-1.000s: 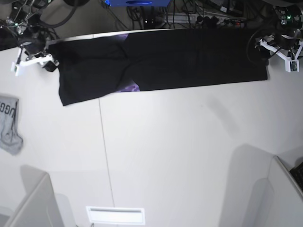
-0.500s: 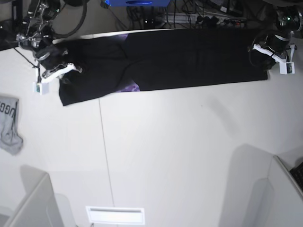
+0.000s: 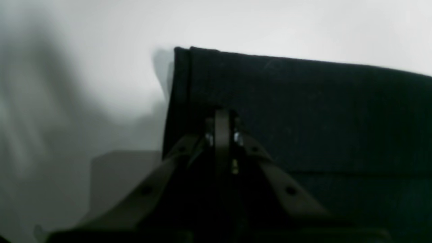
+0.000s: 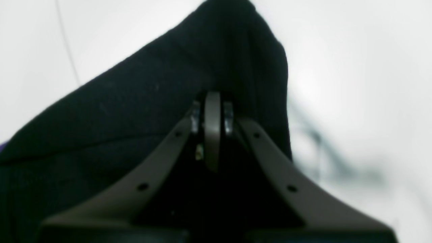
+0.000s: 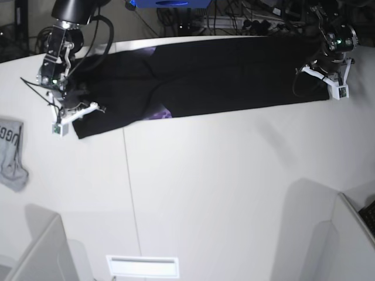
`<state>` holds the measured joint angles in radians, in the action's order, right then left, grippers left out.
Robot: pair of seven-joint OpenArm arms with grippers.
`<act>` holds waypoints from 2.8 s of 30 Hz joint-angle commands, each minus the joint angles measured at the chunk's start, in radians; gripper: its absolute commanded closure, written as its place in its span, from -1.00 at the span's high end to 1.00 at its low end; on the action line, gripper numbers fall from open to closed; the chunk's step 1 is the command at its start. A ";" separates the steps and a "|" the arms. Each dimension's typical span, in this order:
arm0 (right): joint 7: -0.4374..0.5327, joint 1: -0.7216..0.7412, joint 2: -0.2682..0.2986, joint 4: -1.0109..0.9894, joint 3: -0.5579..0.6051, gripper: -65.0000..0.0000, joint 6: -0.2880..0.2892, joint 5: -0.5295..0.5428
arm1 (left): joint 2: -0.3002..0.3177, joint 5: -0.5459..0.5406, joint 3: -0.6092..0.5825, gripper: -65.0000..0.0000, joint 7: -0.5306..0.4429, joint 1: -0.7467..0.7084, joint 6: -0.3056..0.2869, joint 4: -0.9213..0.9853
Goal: Fold the T-shirt properly
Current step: 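Move both grippers to the ends of the folded strip and grasp them, then lift the strip end with the left gripper and carry it toward the right gripper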
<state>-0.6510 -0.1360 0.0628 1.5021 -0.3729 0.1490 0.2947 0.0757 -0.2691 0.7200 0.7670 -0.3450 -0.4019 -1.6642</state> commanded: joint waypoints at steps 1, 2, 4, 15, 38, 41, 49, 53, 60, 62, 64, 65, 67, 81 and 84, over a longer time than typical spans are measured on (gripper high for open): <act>-0.003 0.005 0.006 -0.008 -0.002 -1.00 -0.009 -0.025 | 0.013 0.001 0.005 -1.00 -0.016 0.014 -0.001 -0.009; 0.012 0.014 0.006 -0.015 -0.002 -1.00 -0.019 -0.033 | 0.013 0.001 0.005 -1.00 -0.016 0.025 0.001 -0.004; 0.023 0.029 0.006 -0.027 -0.002 -1.00 -0.078 -0.038 | 0.016 0.001 0.005 -1.00 -0.014 0.051 0.001 0.011; 0.017 0.071 0.002 0.025 0.002 -1.00 -0.118 -0.036 | 0.020 0.001 0.005 -1.00 -0.007 0.160 0.001 0.026; -0.160 -0.034 -0.054 0.444 0.010 -1.00 -0.090 -0.036 | 0.126 -0.480 0.103 -0.08 -0.014 -0.165 -0.005 -0.251; -0.160 -0.034 -0.054 0.444 0.010 -1.00 -0.090 -0.036 | 0.126 -0.483 0.105 0.54 -0.014 -0.164 -0.005 -0.210; -0.161 -0.049 -0.054 0.444 0.010 -1.00 -0.090 -0.036 | 0.148 -0.482 0.089 0.71 -0.014 -0.147 -0.090 0.003; -0.161 -0.060 -0.054 0.444 0.010 -1.00 -0.090 -0.035 | 0.158 -0.450 0.063 0.61 -0.014 -0.138 -0.133 0.075; -0.161 -0.072 -0.056 0.444 0.010 -1.00 -0.090 -0.035 | 0.128 -0.339 0.043 0.59 -0.014 -0.079 -0.136 0.121; -0.161 -0.075 -0.056 0.446 0.010 -1.00 -0.090 -0.035 | 0.125 -0.341 0.042 0.58 -0.014 -0.076 -0.137 0.128; -0.161 -0.080 -0.056 0.446 0.010 -1.00 -0.090 -0.035 | 0.126 -0.341 0.010 0.56 -0.014 -0.076 -0.137 0.132; -0.160 -0.084 -0.056 0.446 0.010 -1.00 -0.090 -0.035 | 0.128 -0.341 -0.010 0.49 -0.014 -0.076 -0.137 0.132; -0.157 -0.089 -0.056 0.447 0.010 -1.00 -0.090 -0.033 | 0.128 -0.341 -0.043 0.18 -0.014 -0.076 -0.137 0.132; -0.161 -0.156 -0.051 0.444 0.008 -1.00 -0.090 0.217 | 0.180 -0.342 -0.017 -1.00 -0.016 -0.016 -0.131 0.177; -0.161 -0.156 -0.051 0.444 0.002 -1.00 -0.090 0.217 | 0.183 -0.341 0.043 -1.00 -0.014 0.001 -0.131 0.158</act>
<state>-0.8349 -0.2974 0.0032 1.9297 -0.3645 0.0601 0.4984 0.2386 -0.5983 0.7551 0.7715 -0.3458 -0.5236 -1.4864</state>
